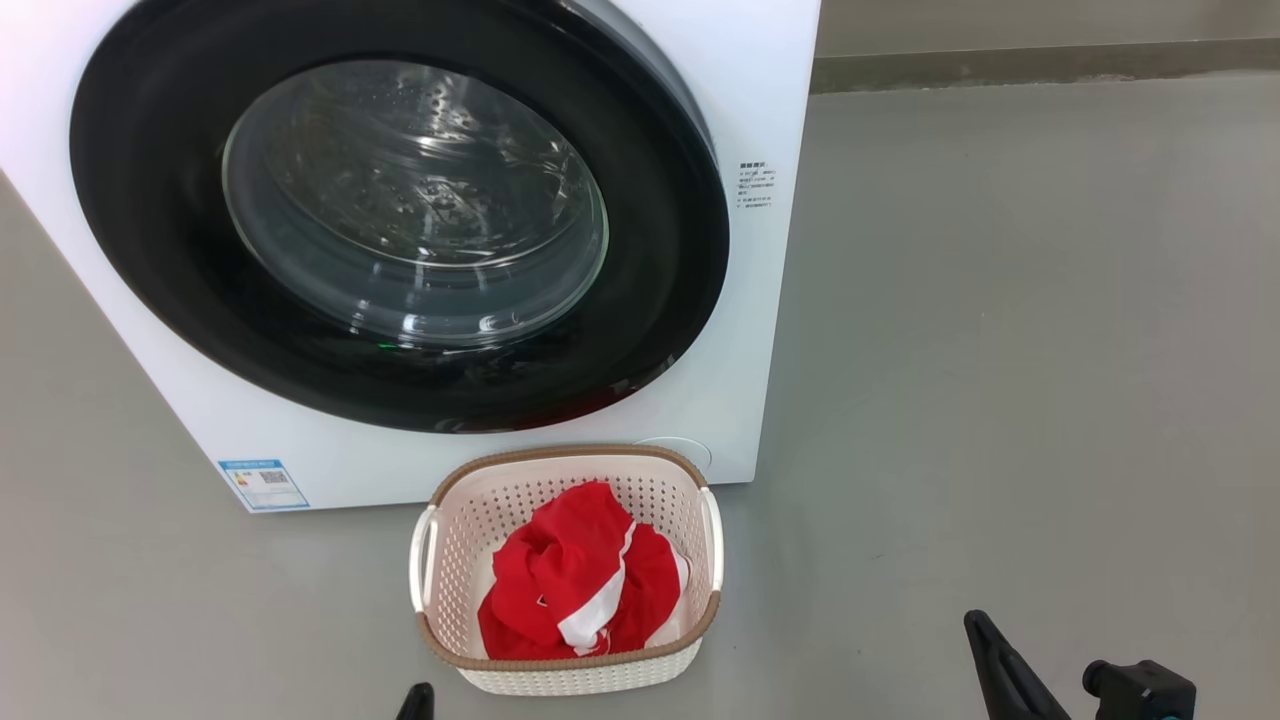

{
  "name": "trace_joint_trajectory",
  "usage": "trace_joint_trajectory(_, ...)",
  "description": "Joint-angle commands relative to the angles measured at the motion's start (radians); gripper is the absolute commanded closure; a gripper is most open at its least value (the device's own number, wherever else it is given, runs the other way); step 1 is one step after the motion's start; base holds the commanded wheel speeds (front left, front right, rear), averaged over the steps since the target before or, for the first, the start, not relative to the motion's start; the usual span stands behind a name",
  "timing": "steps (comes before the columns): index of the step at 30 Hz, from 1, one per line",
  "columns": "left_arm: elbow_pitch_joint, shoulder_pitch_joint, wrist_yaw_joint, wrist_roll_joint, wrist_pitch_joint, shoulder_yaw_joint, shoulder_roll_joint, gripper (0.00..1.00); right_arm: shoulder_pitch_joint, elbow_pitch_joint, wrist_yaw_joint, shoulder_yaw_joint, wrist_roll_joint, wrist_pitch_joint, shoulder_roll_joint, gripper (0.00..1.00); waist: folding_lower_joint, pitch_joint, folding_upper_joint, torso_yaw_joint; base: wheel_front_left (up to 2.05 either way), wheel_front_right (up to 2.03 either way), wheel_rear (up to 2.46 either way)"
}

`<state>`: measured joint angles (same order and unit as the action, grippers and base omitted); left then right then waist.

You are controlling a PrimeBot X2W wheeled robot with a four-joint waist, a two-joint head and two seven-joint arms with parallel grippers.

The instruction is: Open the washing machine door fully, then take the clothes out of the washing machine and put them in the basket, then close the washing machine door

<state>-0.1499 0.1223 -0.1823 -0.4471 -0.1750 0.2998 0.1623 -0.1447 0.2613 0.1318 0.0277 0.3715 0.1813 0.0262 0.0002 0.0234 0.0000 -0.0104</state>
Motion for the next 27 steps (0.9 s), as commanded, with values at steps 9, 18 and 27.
trace_joint_trajectory(9,0.007,-0.046,0.035,-0.107,0.022,-0.042,-0.001,1.0,0.05,-0.023,0.0,-0.007,0.118,-0.02,0.016,1.0,-0.0001,-0.002,0.0,0.001,0.0,0.0,0.0)
trace_joint_trajectory(18,-0.004,-0.063,0.059,-0.203,0.041,-0.069,-0.007,1.0,0.067,-0.023,0.0,-0.012,0.22,-0.039,0.022,1.0,-0.0002,-0.004,0.0,0.002,0.0,0.0,0.0)
trace_joint_trajectory(27,-0.012,-0.078,0.083,-0.298,0.061,-0.097,-0.013,1.0,0.084,-0.023,0.0,-0.018,0.322,-0.058,0.026,1.0,-0.0002,-0.007,0.0,0.002,0.0,0.0,0.0)
